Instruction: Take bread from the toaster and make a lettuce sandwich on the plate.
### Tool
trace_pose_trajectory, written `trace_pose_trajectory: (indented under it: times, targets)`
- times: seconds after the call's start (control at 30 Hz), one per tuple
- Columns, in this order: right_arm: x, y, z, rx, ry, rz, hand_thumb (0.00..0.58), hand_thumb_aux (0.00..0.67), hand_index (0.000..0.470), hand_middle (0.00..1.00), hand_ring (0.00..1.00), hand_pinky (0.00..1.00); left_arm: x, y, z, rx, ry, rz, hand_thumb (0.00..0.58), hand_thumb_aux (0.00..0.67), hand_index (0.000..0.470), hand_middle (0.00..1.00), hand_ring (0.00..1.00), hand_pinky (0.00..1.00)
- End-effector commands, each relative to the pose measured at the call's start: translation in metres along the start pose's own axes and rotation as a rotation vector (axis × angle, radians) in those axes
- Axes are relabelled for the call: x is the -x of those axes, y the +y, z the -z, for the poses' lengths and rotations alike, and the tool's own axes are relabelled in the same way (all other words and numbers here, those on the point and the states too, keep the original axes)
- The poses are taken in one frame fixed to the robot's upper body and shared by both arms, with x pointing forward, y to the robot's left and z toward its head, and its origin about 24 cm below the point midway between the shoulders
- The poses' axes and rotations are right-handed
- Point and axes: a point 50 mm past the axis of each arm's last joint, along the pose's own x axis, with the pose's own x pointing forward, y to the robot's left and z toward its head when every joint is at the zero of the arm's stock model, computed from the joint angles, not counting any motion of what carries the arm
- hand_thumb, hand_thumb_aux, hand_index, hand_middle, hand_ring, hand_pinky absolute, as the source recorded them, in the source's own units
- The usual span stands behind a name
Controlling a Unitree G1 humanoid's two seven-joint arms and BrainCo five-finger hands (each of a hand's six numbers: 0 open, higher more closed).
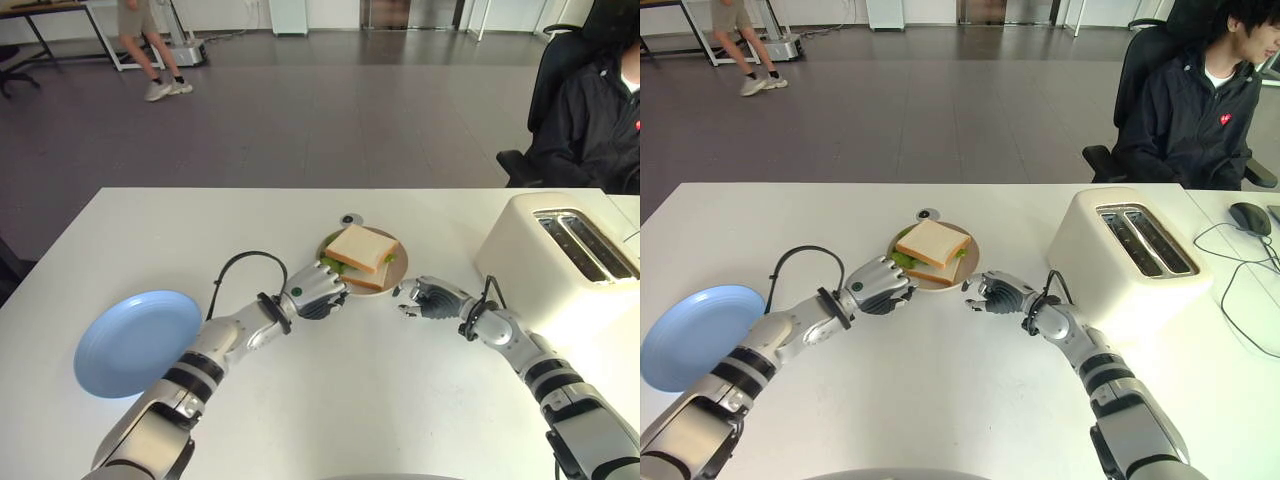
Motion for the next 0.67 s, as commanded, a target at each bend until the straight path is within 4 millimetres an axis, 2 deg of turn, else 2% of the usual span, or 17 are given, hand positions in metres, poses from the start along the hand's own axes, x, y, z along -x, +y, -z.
trace_pose_trajectory:
  times: [0.03, 0.07, 0.1, 0.13, 0.17, 0.2, 0.3, 0.4, 0.53, 0.67]
  targets:
    - [0.030, -0.038, -0.004, 0.022, -0.042, 0.134, 0.000, 0.000, 0.000, 0.83, 0.83, 0.83, 0.029, 0.025, -0.001, 0.042, 0.027, -0.061, 0.503, 0.426, 0.299, 0.94, 0.94, 0.94]
    - [0.037, -0.047, -0.008, 0.015, -0.067, 0.166, 0.000, 0.000, 0.000, 0.82, 0.82, 0.82, 0.035, 0.033, -0.003, 0.103, 0.027, -0.095, 0.468, 0.376, 0.264, 0.85, 0.85, 0.85]
    - [0.041, -0.054, -0.014, -0.011, -0.105, 0.204, 0.000, 0.000, 0.000, 0.79, 0.79, 0.79, 0.041, 0.041, -0.006, 0.193, 0.027, -0.147, 0.408, 0.305, 0.214, 0.69, 0.69, 0.69]
    - [0.043, -0.058, -0.020, -0.052, -0.151, 0.239, 0.000, 0.000, 0.000, 0.55, 0.55, 0.55, 0.045, 0.046, -0.008, 0.307, 0.029, -0.203, 0.328, 0.229, 0.160, 0.60, 0.60, 0.60]
    - [0.041, -0.058, -0.025, -0.106, -0.192, 0.266, 0.000, 0.000, 0.000, 0.19, 0.19, 0.19, 0.048, 0.048, -0.007, 0.419, 0.043, -0.255, 0.198, 0.126, 0.088, 0.40, 0.40, 0.40]
    - [0.039, -0.056, -0.026, -0.146, -0.215, 0.281, 0.000, 0.000, 0.000, 0.00, 0.00, 0.00, 0.050, 0.046, -0.005, 0.513, 0.062, -0.295, 0.000, 0.000, 0.000, 0.00, 0.00, 0.00]
    - [0.031, -0.045, -0.024, -0.271, -0.240, 0.333, 0.000, 0.000, 0.000, 0.00, 0.00, 0.00, 0.049, 0.039, -0.001, 0.760, 0.092, -0.378, 0.000, 0.000, 0.000, 0.00, 0.00, 0.00]
    - [0.025, -0.038, -0.026, -0.361, -0.284, 0.363, 0.000, 0.000, 0.000, 0.00, 0.00, 0.00, 0.051, 0.045, 0.006, 0.932, 0.092, -0.469, 0.000, 0.000, 0.000, 0.00, 0.00, 0.00]
    - [0.021, -0.040, -0.030, -0.420, -0.335, 0.404, 0.000, 0.000, 0.000, 0.00, 0.00, 0.00, 0.054, 0.048, 0.010, 1.031, 0.080, -0.510, 0.000, 0.000, 0.000, 0.00, 0.00, 0.00]
    - [0.019, -0.040, -0.029, -0.457, -0.354, 0.420, 0.000, 0.000, 0.000, 0.00, 0.00, 0.00, 0.052, 0.039, 0.010, 1.094, 0.078, -0.504, 0.000, 0.000, 0.000, 0.00, 0.00, 0.00]
